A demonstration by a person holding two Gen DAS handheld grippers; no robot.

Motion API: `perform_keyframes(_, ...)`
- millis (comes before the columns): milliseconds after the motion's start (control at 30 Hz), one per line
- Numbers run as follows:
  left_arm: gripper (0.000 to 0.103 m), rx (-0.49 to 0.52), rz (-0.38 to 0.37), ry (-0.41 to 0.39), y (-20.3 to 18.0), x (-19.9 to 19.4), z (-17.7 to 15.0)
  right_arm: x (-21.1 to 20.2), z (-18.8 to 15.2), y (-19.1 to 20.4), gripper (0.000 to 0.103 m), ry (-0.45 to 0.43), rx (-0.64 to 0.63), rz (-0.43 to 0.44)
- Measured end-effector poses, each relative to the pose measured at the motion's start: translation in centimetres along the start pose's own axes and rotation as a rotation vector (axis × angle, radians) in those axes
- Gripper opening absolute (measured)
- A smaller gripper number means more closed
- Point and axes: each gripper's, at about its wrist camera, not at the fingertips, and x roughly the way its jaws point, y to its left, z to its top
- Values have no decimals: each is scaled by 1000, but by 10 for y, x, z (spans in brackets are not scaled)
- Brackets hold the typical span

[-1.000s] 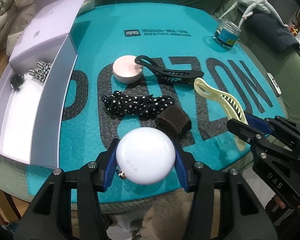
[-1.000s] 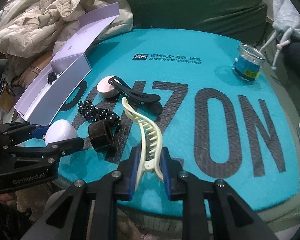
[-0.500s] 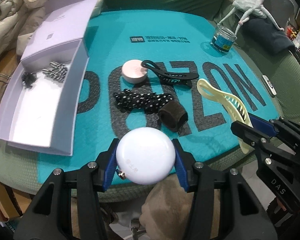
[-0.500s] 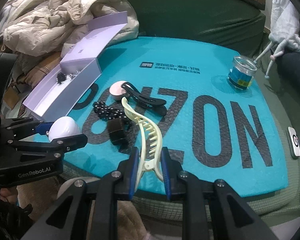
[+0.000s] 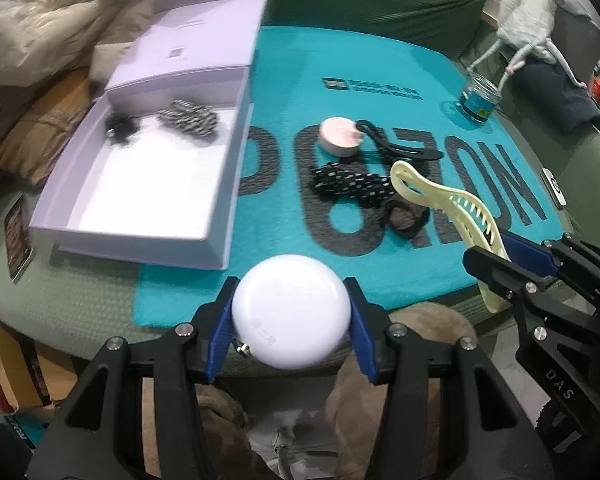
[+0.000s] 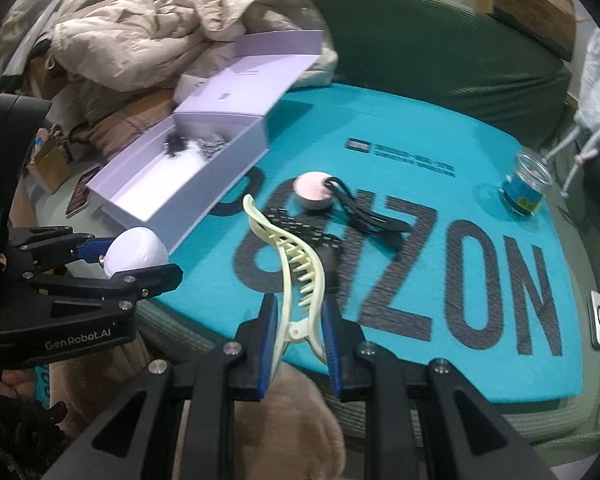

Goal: Organize objects
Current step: 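Lift the white ball and cream claw clip and carry them toward the box, then carry the white ball with left tool while right tool carries claw clip over box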

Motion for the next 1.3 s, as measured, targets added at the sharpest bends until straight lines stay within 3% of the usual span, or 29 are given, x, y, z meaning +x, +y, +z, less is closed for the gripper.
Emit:
perform_keyframes(767, 49, -167, 95, 44, 93, -16, -48, 34, 7, 102, 22, 63, -192, 157)
perform_keyframes(1300, 49, -166, 89, 34, 117, -13, -24, 48, 40, 129, 22, 57, -257, 176)
